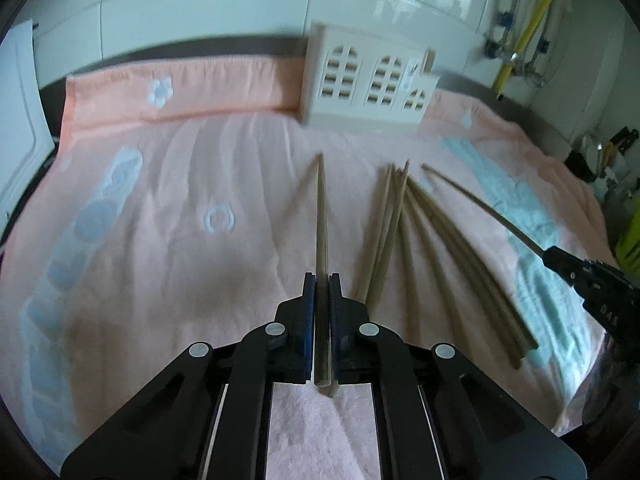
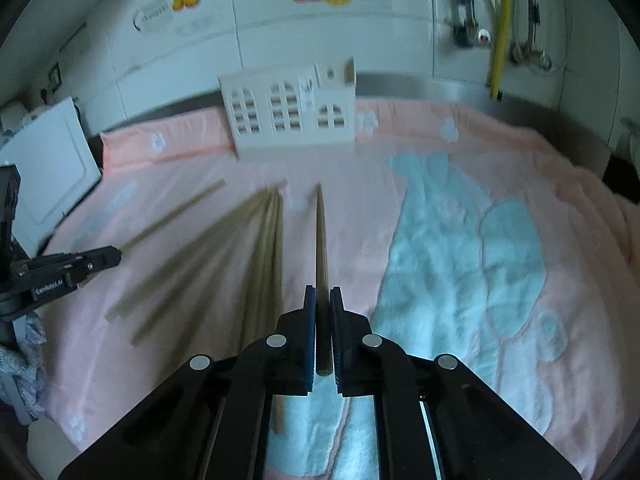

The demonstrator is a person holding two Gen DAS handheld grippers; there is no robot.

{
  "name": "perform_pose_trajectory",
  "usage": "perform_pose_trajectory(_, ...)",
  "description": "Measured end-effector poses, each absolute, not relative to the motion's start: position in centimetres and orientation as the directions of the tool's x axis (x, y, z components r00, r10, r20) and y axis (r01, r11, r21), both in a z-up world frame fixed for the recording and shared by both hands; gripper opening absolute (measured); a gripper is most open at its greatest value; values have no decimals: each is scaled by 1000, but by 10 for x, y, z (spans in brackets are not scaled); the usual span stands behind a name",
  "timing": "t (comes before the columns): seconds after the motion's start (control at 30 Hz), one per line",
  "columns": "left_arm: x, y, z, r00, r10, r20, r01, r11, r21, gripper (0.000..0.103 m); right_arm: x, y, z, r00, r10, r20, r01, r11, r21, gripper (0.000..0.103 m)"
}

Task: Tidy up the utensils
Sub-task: 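Lift the held chopsticks with both tools and lower them into the white holder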

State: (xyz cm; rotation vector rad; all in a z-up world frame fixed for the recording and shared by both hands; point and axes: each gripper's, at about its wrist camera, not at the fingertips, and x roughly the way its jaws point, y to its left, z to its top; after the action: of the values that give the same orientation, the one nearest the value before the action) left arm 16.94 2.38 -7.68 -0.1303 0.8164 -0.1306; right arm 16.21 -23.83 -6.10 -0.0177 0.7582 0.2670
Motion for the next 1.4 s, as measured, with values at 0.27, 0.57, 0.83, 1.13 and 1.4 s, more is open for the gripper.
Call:
perform_pose_trajectory(0.27, 166, 34, -32, 752, -188, -632, 85, 978, -190, 5, 163, -229, -8, 764, 261, -591, -299, 954, 34, 7)
perform_pose_trajectory(0.57, 179, 39, -1, 779, -207, -591, 114, 975, -192, 5, 190, -218, 32, 777, 294, -557, -353, 936, 2, 7)
perform_pose_trajectory(0.83, 214, 30, 39, 792, -222, -569, 163, 975, -154, 5, 236, -228, 82, 774, 299, -558, -365, 931, -6, 7)
perform_pose_trajectory(1.13, 250, 15, 105, 835, -233, -498, 196, 972, -127, 5, 294, -230, 146, 814, 296, -500, -341, 940, 1, 7)
perform_pose_trajectory(1.4, 285, 8, 166, 890, -212, -404, 189, 977, -97, 5, 340, -219, 183, 861, 279, -426, -308, 951, 0, 7)
